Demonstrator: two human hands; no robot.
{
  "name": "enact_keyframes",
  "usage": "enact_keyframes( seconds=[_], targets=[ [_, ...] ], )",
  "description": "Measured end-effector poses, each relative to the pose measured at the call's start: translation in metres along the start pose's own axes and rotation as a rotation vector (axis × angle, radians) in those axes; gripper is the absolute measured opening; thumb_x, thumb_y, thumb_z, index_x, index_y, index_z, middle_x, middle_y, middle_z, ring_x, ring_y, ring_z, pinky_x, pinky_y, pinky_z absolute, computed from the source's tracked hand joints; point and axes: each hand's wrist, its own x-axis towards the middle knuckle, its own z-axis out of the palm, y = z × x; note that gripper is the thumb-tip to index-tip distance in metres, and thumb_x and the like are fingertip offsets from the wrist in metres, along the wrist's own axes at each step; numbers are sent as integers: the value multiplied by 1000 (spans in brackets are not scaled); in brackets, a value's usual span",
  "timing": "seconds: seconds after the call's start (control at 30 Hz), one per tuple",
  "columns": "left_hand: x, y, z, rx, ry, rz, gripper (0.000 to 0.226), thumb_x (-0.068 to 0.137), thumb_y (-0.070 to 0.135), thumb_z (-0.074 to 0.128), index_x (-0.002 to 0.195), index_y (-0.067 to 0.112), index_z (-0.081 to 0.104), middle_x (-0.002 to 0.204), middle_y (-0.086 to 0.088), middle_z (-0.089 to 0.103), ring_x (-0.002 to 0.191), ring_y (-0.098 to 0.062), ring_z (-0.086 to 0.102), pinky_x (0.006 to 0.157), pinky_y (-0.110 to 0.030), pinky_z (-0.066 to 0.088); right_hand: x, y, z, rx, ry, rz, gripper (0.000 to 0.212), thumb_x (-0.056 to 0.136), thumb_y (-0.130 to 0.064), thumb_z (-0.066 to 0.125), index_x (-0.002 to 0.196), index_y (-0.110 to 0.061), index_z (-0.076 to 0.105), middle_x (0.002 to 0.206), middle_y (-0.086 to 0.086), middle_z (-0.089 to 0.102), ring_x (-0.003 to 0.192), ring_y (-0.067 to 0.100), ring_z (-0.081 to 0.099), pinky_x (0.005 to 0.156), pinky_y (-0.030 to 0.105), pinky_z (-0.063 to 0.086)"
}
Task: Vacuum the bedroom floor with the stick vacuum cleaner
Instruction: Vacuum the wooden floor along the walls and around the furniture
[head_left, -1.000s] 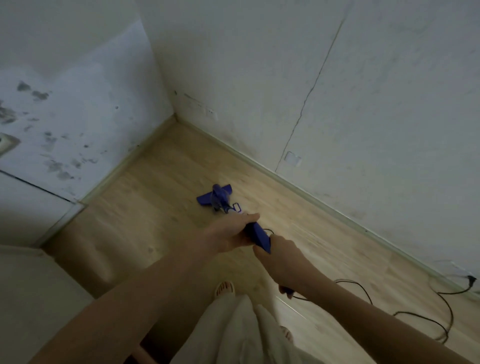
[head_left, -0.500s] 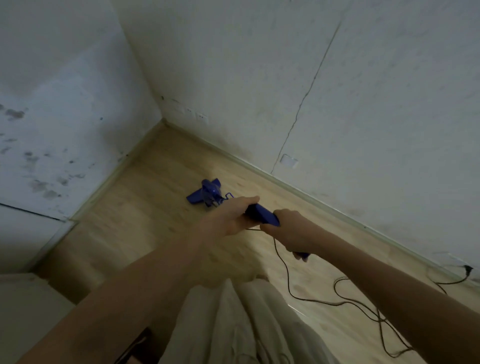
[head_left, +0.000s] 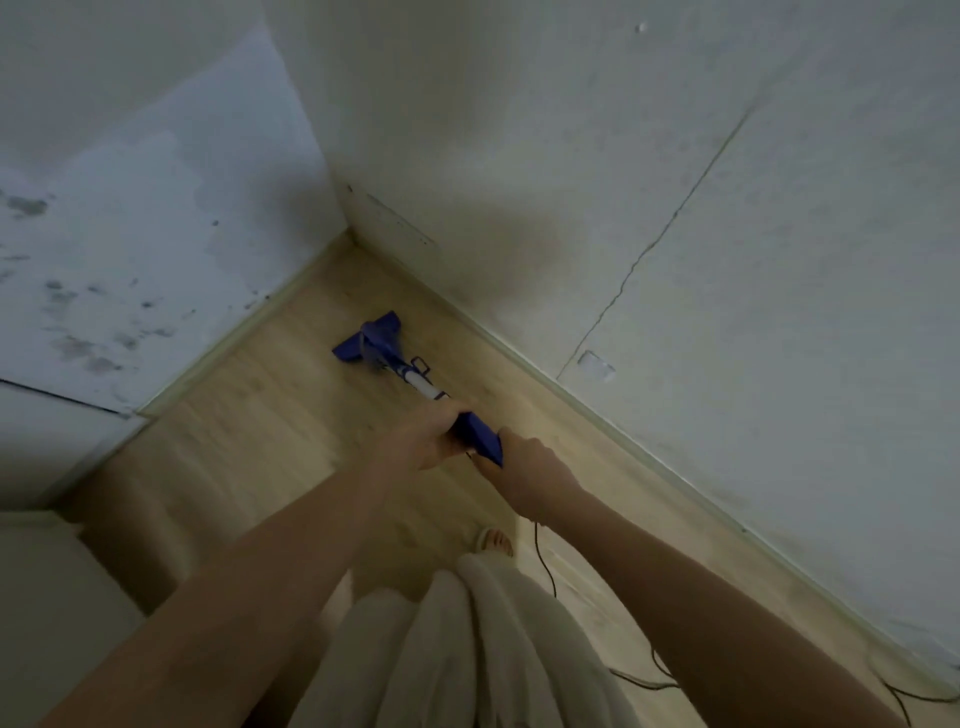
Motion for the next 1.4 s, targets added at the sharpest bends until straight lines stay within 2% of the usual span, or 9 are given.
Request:
enact_keyframes(
  seconds=[0.23,0.33,0.47,0.7,0.77,0.9,1.07,1.2,1.4],
  targets=[
    [41,60,4,-69,111,64,33,93,12,60,122,3,47,116,-16,55,94,-27,59,64,-34,53,76,-10,-42,13,-71,-102,22,102,-33,44,117,-18,49,72,-8,46,56,5,45,48,18,34],
    [59,79,6,-118,117,74,33,94,12,59,124,3,47,113,-14,55,87,-23,59,57,-30,52,105,-10,-54,-27,-82,-145,13,101,-34,44,108,-23,44,71,-7,47,54,6,46,47,19,37],
    [78,98,7,-158,139,79,27,94,13,59,116,3,48,103,-12,57,84,-21,59,57,-29,52,139,-11,-60,-58,-77,-184,11,100,-36,45,101,-25,43,70,-6,50,53,9,48,48,22,39],
    [109,120,-5,-194,225,106,26,94,9,58,117,3,47,110,-15,54,109,-31,57,91,-39,51,184,-19,-55,-48,-46,-213,14,98,-35,49,93,-22,47,69,-3,51,51,9,47,47,22,37],
    [112,121,-7,-190,233,105,27,95,9,57,118,3,45,104,-14,55,105,-30,57,95,-40,50,187,-19,-52,-44,-52,-218,15,98,-37,48,94,-22,47,71,-1,54,50,11,49,47,22,38],
    [105,111,-9,-188,220,126,21,95,8,56,112,3,44,89,-11,53,90,-26,56,89,-36,50,183,-17,-39,-25,-61,-197,17,97,-38,49,100,-22,45,74,-2,53,55,12,50,51,25,41],
    [86,86,-16,-137,193,104,11,93,10,59,99,5,50,94,-13,56,100,-29,56,94,-42,50,151,-14,-24,10,-74,-167,15,99,-37,47,99,-22,44,71,-7,45,56,6,42,51,20,31],
    [63,50,-19,-100,147,88,20,95,9,56,112,5,47,109,-17,55,102,-30,55,99,-44,47,105,-7,-6,35,-78,-119,23,98,-38,49,109,-18,49,74,-8,47,59,5,44,52,19,32],
    [22,-14,-22,-32,47,102,22,96,14,56,114,9,46,100,-12,56,91,-26,57,92,-39,50,29,5,25,44,-67,-72,15,99,-36,48,101,-23,41,75,-8,46,59,5,42,53,18,33]
  ],
)
